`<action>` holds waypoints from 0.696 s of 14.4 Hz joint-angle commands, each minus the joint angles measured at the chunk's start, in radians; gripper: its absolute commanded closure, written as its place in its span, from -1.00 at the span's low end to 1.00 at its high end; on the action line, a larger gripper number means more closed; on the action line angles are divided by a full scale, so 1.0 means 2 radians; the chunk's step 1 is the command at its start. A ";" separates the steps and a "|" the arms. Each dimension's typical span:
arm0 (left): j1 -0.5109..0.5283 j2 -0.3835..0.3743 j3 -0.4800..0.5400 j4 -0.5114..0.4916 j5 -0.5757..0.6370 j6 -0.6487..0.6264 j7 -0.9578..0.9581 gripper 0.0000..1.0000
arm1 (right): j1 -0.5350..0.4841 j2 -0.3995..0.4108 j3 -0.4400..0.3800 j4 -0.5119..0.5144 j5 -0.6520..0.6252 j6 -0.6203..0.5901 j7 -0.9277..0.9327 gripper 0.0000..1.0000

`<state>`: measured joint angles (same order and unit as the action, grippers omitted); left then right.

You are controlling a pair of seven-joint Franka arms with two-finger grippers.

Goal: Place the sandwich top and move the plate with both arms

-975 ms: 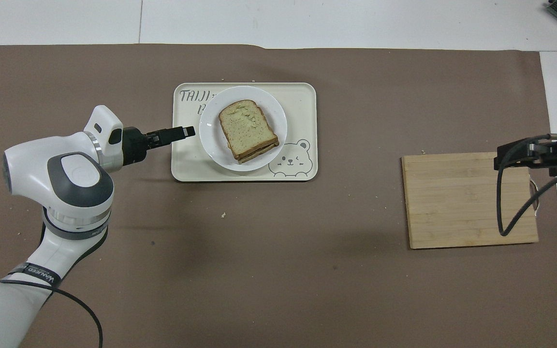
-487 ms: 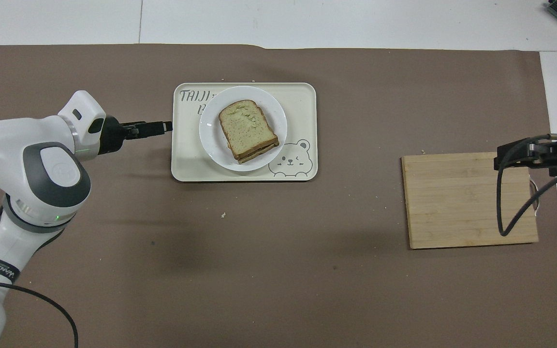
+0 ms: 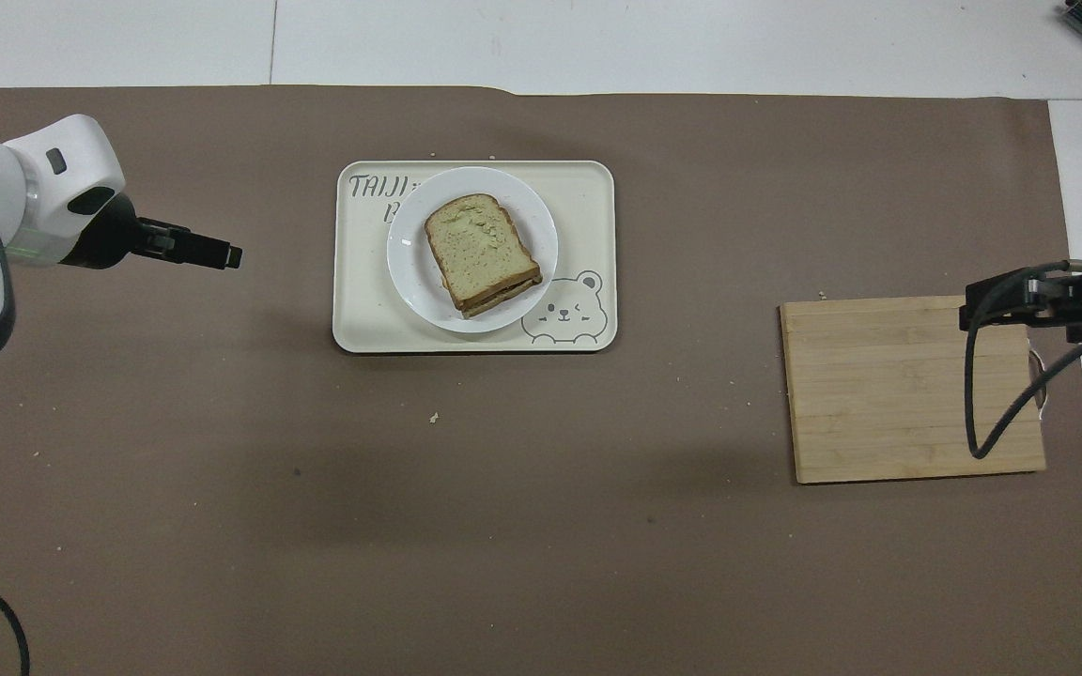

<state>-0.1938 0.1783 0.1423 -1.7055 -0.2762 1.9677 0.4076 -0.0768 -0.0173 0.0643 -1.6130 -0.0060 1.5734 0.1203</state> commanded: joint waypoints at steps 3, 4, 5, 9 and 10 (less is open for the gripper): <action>-0.006 -0.055 0.001 0.053 0.129 -0.115 -0.009 -1.00 | -0.005 0.002 0.002 0.003 0.010 0.001 -0.003 -1.00; -0.007 -0.061 0.002 0.063 0.136 -0.146 -0.012 -1.00 | -0.005 0.002 0.002 0.003 0.010 0.001 -0.003 -1.00; -0.007 -0.069 0.001 0.074 0.141 -0.172 -0.024 -1.00 | -0.005 0.002 0.002 0.003 0.010 0.001 -0.003 -1.00; -0.012 -0.114 -0.007 0.080 0.140 -0.208 -0.144 -1.00 | -0.005 0.002 0.002 0.003 0.010 0.001 -0.003 -1.00; -0.012 -0.114 -0.007 0.082 0.143 -0.208 -0.146 -1.00 | -0.005 0.002 0.002 0.003 0.010 0.001 -0.003 -1.00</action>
<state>-0.2057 -0.0435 0.1259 -1.5498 -0.0181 1.5712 0.1719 -0.0768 -0.0173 0.0643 -1.6130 -0.0060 1.5734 0.1203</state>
